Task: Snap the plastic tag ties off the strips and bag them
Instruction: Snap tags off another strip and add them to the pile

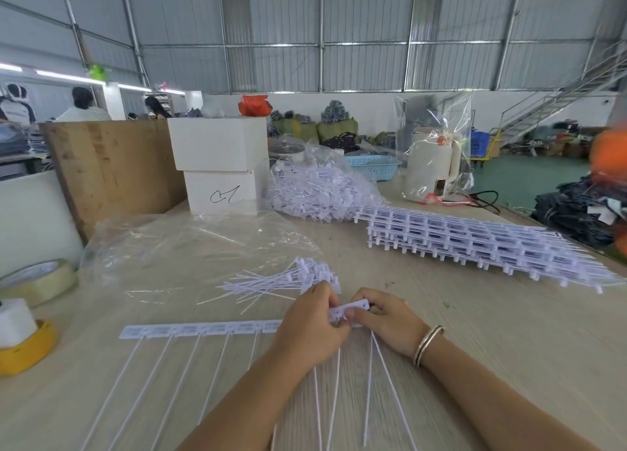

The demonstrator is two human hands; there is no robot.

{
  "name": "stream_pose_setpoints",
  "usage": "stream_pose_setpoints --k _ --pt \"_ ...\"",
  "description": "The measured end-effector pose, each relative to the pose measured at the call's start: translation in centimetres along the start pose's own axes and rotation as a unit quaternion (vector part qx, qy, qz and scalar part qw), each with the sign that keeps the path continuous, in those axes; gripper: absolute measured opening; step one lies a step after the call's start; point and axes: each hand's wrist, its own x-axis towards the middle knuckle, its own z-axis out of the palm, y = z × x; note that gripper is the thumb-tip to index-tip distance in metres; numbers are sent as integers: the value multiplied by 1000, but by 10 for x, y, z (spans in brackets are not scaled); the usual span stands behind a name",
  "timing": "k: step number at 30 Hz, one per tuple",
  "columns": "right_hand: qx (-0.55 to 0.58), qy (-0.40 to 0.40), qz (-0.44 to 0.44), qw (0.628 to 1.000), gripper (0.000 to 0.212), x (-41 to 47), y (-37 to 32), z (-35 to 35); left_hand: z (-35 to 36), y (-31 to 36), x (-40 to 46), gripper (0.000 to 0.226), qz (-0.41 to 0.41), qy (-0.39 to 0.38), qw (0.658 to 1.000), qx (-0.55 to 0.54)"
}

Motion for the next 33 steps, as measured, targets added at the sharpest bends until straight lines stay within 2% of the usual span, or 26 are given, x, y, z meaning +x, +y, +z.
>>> stream_pose_setpoints --k 3,7,10,24,29,31,33 --pt "8 6 -11 1000 7 -1 -2 0 0 -3 1 20 -27 -13 999 -23" --pt "-60 26 -14 998 11 -2 3 0 -1 -3 2 17 -56 -27 996 -64" --pt "-70 35 -28 997 10 -3 2 0 -3 -3 3 17 -83 -34 990 -106" --pt "-5 26 -88 996 11 0 4 1 -13 -4 4 13 -73 -76 982 -154" --pt "78 109 -87 987 14 2 6 -4 -20 -8 7 14 -131 -71 953 -265" --pt "81 107 -63 989 15 2 6 -5 -21 -11 7 13 -133 -50 961 -236" --pt "0 96 -23 995 9 5 9 -3 -18 -12 5 12 -116 -31 977 -174"
